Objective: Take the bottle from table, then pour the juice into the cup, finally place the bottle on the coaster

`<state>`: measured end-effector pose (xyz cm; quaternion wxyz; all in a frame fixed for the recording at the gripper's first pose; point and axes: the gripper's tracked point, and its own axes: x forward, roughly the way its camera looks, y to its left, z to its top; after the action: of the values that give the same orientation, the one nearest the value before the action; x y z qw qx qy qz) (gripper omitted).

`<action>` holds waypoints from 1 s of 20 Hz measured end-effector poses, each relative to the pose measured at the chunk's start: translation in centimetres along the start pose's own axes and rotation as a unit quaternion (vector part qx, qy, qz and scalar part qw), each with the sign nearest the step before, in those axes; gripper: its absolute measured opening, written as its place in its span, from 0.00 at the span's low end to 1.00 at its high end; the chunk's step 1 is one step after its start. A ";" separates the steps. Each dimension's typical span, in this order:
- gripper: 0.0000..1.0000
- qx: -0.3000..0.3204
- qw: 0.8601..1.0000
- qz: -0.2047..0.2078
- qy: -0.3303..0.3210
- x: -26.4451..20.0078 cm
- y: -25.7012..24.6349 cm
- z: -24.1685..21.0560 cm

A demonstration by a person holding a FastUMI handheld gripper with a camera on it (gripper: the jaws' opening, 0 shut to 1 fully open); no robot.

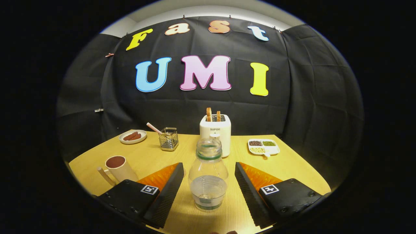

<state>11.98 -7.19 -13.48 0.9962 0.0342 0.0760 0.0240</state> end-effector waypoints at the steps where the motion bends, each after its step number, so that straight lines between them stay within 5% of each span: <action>1: 0.98 0.003 1.000 0.001 0.001 0.1 -0.1 -0.3; 20: 0.96 0.004 1.000 0.008 0.009 0.9 -0.2 -3.9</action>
<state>12.32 -7.11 -17.49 0.9951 0.0388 0.0848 0.0315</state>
